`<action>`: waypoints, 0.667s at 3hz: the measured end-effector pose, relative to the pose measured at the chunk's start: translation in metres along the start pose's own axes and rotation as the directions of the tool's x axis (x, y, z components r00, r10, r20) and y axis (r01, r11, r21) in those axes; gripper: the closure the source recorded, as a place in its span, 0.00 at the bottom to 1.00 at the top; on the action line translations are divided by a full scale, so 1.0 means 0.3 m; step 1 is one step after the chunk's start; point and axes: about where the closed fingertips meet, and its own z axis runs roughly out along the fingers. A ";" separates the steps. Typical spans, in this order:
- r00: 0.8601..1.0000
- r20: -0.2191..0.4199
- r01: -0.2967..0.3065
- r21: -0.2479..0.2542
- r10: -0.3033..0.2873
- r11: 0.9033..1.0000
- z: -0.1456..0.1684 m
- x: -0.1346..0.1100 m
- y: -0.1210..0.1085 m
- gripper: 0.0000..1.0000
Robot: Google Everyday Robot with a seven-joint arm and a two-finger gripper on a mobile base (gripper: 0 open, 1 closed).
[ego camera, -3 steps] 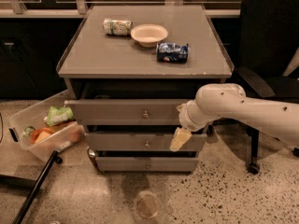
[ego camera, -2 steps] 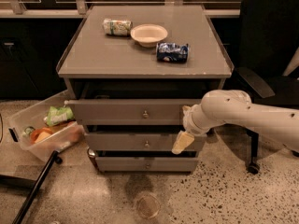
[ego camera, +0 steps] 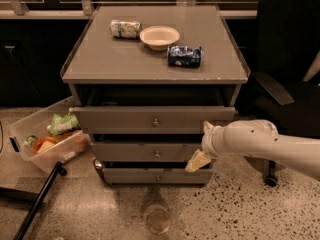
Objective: Close top drawer
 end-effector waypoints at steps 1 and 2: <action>0.999 0.040 -0.011 0.089 0.007 0.996 0.011 0.012 -0.052 0.00; 0.997 0.072 0.001 0.138 -0.011 0.990 0.014 -0.005 -0.102 0.00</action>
Offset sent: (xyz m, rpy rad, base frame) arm 0.0458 -0.0169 0.0167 0.0243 -0.2274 -0.0476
